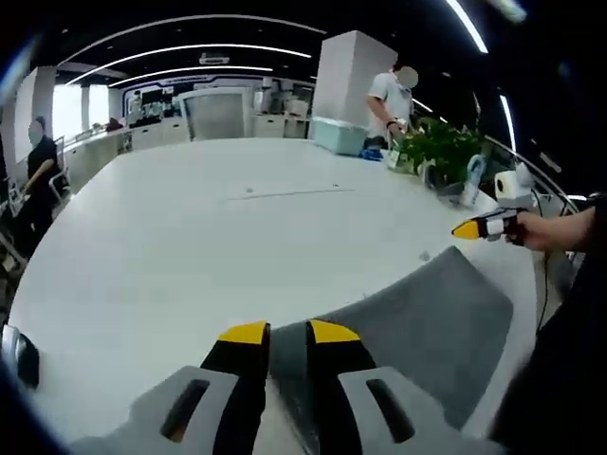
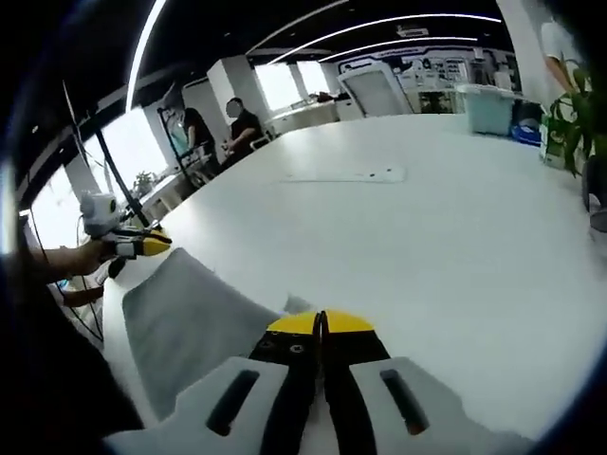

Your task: Fold the towel on the table until its edges align and the towel forms a compact rectangular stack.

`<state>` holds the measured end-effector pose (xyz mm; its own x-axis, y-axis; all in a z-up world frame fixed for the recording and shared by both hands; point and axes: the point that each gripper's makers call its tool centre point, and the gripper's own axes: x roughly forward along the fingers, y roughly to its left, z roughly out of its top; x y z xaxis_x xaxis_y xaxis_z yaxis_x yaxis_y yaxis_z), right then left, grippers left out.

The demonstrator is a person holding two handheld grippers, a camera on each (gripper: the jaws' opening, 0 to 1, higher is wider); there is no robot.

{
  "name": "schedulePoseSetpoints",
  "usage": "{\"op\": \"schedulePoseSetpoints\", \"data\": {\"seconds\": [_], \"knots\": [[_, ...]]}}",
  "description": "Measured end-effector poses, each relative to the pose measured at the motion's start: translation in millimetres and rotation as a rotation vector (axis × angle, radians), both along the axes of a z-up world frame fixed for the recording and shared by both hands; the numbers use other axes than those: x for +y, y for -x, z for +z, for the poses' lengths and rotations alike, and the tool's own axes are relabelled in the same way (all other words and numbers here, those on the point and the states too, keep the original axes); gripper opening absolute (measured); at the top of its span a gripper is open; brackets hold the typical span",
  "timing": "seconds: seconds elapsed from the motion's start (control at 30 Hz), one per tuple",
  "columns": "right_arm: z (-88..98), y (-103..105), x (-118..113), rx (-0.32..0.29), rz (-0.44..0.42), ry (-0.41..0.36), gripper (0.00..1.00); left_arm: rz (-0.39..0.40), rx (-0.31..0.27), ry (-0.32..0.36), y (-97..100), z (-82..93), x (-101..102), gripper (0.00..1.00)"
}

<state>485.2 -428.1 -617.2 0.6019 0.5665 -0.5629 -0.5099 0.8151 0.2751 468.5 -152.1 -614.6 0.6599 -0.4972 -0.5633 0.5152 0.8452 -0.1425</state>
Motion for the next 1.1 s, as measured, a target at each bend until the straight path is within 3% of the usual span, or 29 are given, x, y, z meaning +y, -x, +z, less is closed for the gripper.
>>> {"op": "schedulePoseSetpoints", "data": {"seconds": [0.23, 0.3, 0.4, 0.43, 0.53, 0.57, 0.6, 0.63, 0.7, 0.8, 0.87, 0.97, 1.1], "knots": [[-2.8, 8, 30, -0.006, 0.112, 0.021, 0.00, -0.191, 0.072, 0.066, 42.9, -5.4, -70, 0.03], [-5.1, 12, 44, -0.005, 0.149, 0.023, 0.00, -0.277, 0.090, 0.080, 58.9, -7.1, -96, 0.02], [-7.8, 24, 70, -0.007, 0.258, 0.024, 0.00, -0.435, 0.108, 0.042, 84.5, -15.5, -129, 0.01], [-9.1, 26, 76, -0.015, 0.288, 0.040, 0.00, -0.465, 0.112, 0.045, 90.0, -15.7, -137, 0.01], [-25.9, 37, 87, -0.021, 0.404, 0.181, 0.00, -0.518, 0.126, 0.053, 102.2, -18.2, -159, 0.01], [-34.1, 39, 84, -0.012, 0.426, 0.245, 0.00, -0.546, 0.125, 0.017, 105.3, -23.8, -162, 0.01], [-48.8, 42, 76, -0.004, 0.466, 0.378, 0.00, -0.573, 0.113, -0.052, 105.9, -31.6, -161, 0.01], [-44.3, 38, 84, -0.063, 0.480, 0.356, 0.00, -0.641, 0.083, -0.215, 107.3, -47.2, -153, 0.01], [-43.9, 35, 91, -0.126, 0.543, 0.432, 0.00, -0.783, -0.102, -0.296, 106.0, -40.1, -164, 0.01], [-42.5, 38, 88, -0.141, 0.593, 0.541, 0.00, -0.856, -0.156, -0.408, 109.9, -40.0, -164, 0.01], [-43.9, 37, 89, -0.133, 0.653, 0.607, 0.00, -0.877, -0.160, -0.458, 110.3, -40.1, -165, 0.01], [-44.5, 35, 93, -0.114, 0.698, 0.639, 0.00, -0.934, -0.150, -0.540, 111.0, -40.9, -167, 0.01], [-45.3, 33, 96, -0.037, 0.776, 0.675, 0.00, -0.925, -0.078, -0.530, 110.0, -41.1, -169, 0.01]]}}
